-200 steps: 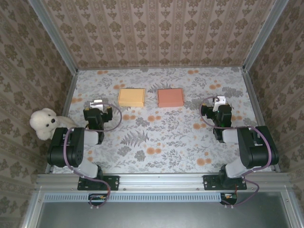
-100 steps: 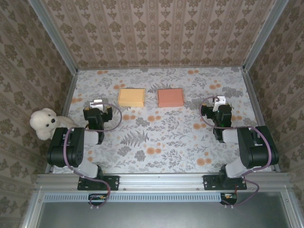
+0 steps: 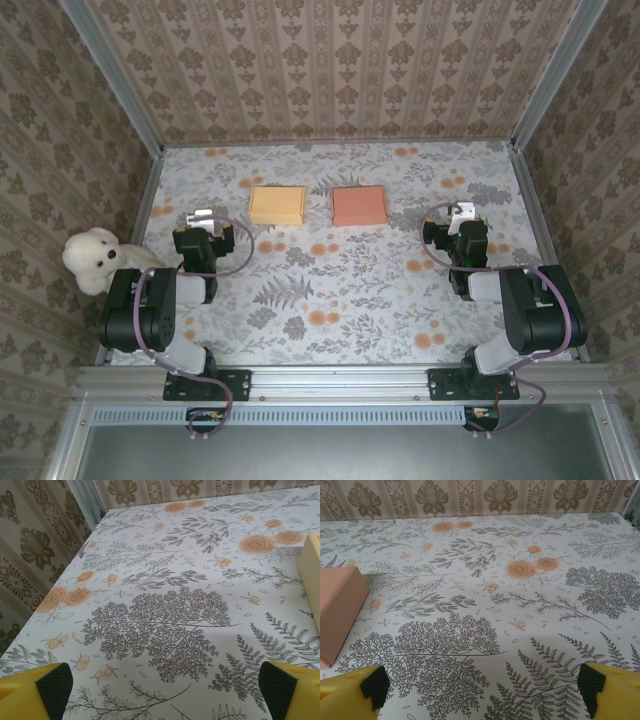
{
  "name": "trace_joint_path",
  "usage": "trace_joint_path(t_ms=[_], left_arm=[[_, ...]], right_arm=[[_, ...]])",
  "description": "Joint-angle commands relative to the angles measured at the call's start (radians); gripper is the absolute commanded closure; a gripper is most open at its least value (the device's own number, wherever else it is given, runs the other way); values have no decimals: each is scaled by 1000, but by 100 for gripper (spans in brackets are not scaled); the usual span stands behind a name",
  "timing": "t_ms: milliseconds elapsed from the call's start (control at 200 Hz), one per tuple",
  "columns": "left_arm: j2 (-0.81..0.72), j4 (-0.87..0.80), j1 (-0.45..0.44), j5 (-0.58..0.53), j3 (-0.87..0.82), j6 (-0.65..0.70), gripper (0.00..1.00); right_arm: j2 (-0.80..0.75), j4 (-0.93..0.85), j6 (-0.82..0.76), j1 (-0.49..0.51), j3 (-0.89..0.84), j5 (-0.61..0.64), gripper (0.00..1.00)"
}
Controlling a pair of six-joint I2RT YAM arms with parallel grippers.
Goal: Fold the paper box
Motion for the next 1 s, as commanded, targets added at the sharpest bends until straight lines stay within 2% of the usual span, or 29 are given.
trace_joint_path(t_ms=[0,745,780,840,990], left_arm=[[-8,-1,7,29,14,-19,0],[-7,-7,7,32,18,-19,0],[-6,-18,12,67,25,-14,0],[-5,-63,26,192,46,15,0],[-8,-44,41,217,35,10,0]], right_arm=[[1,-5,11,3,8,-20,0],[1,-6,11,2,7,-20,0],[1,-5,11,3,8,-20,0],[1,-5,11,3,7,-20,0],[1,-5,12,3,7,-21,0]])
